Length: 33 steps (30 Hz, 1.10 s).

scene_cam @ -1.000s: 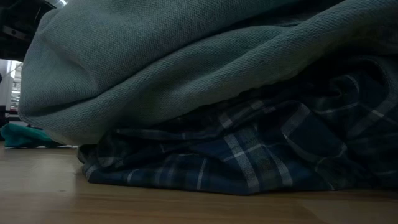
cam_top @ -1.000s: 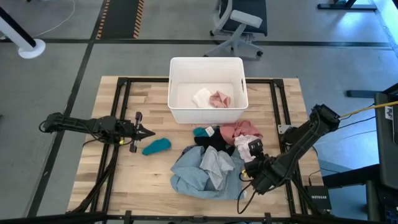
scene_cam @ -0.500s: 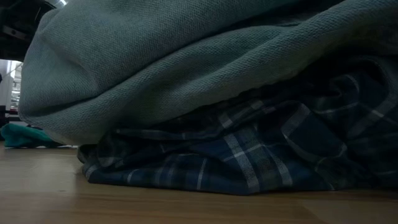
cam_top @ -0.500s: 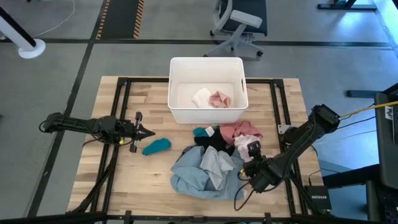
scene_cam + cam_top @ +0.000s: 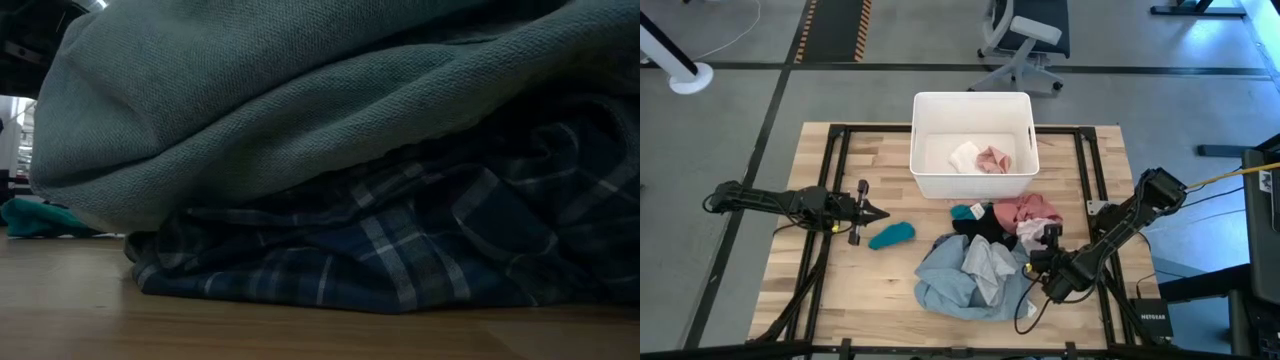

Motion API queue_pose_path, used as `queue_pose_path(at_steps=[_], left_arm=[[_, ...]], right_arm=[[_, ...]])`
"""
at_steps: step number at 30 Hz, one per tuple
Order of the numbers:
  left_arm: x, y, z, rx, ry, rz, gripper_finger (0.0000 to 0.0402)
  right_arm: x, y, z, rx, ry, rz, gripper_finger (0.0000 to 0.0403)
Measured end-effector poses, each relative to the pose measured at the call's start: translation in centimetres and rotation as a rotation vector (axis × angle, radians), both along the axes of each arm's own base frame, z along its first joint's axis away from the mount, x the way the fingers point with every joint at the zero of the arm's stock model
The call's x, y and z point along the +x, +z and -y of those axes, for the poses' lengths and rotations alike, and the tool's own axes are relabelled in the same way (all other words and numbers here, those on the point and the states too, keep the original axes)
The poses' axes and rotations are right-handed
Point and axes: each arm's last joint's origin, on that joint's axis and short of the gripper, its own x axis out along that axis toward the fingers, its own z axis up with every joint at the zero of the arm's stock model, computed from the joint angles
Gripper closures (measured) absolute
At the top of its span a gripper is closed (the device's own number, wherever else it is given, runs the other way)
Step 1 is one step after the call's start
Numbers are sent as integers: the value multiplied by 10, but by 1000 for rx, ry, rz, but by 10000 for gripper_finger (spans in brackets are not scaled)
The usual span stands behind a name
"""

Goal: Sort clothes
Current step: Put the white underwear into the white laundry bin

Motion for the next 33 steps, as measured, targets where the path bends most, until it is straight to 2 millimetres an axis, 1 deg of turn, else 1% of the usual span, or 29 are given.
queue_pose_path(at_steps=[4,9,12,14,16,19,24,29,33], left_arm=[[0,0,0,0,0,1,400],[0,0,0,0,0,0,400],[0,0,0,0,0,0,400],[0,0,0,0,0,0,400],[0,0,0,0,0,0,400],[0,0,0,0,0,0,400],[0,0,0,0,0,0,400],[0,0,0,0,0,0,400],[0,0,0,0,0,0,400]], right_arm=[[0,6,-2,17,17,-89,182],[5,23,-11,59,86,-191,182],[9,35,-16,72,99,-215,182],[10,39,-17,76,99,-211,182],[11,37,-17,66,89,-173,182],[10,28,-16,87,76,-146,182],[3,17,-6,27,-26,-75,182],[-4,8,1,3,-49,-105,182],[-8,6,5,-19,-77,-126,182]])
